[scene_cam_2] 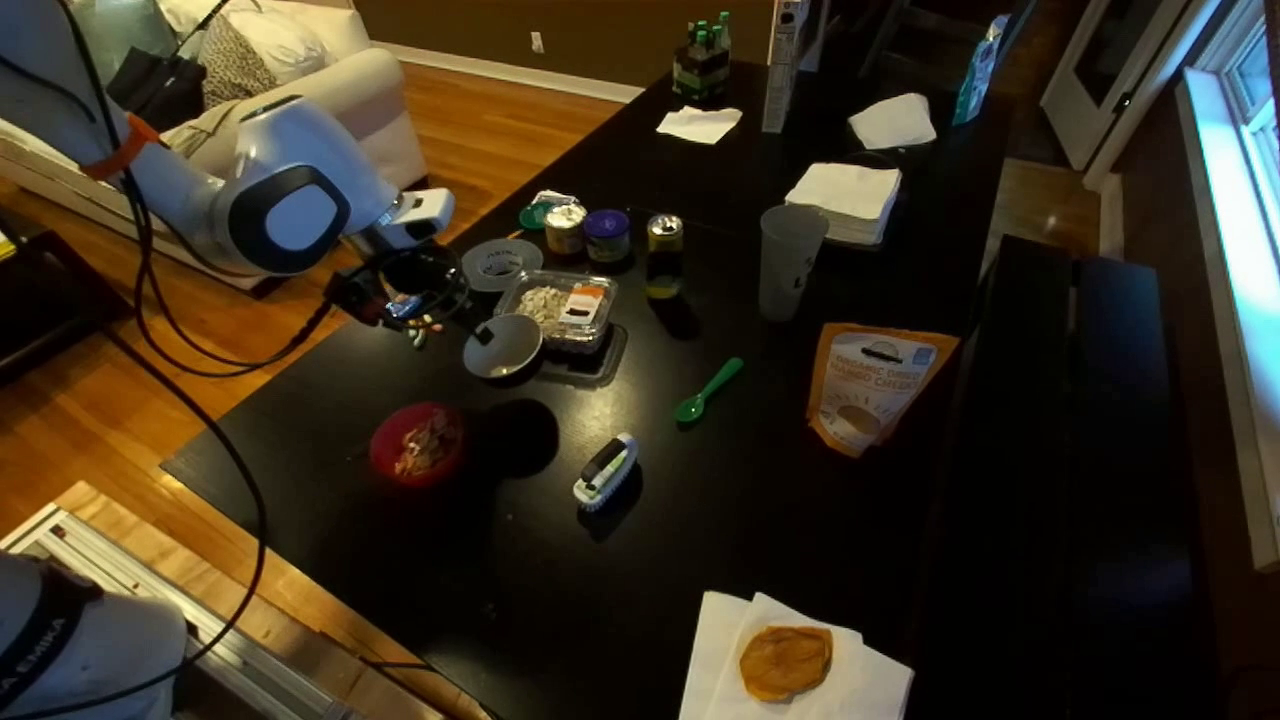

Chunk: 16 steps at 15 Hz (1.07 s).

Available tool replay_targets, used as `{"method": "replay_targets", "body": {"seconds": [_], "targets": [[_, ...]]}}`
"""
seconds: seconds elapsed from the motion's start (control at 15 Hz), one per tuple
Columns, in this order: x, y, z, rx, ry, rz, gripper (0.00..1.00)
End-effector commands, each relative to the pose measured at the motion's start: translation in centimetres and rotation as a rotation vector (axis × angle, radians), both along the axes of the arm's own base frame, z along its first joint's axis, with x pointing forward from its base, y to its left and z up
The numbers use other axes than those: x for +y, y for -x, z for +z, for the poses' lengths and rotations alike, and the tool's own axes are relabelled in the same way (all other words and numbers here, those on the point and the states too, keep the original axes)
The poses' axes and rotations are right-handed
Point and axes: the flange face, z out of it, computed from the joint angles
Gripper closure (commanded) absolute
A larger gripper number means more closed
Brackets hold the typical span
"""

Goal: Pour the contents from the black bowl into the red bowl

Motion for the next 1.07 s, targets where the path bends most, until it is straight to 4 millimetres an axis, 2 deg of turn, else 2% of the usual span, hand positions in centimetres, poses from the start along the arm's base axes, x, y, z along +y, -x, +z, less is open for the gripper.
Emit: {"method": "replay_targets", "body": {"seconds": [0.0, 0.33, 0.6, 0.8, 1.0], "targets": [[0.3, -0.3, 0.3, 0.066, -0.045, 0.056, 0.98], [0.9, -0.4, 0.3, 0.1, -0.162, 0.096, 0.98], [1.2, -0.6, -0.6, 0.1, -0.261, 0.09, 0.98], [0.6, -1.0, -2.0, 0.1, -0.271, 0.076, 0.98], [0.2, -1.3, -2.5, 0.099, -0.254, 0.076, 0.98]]}}
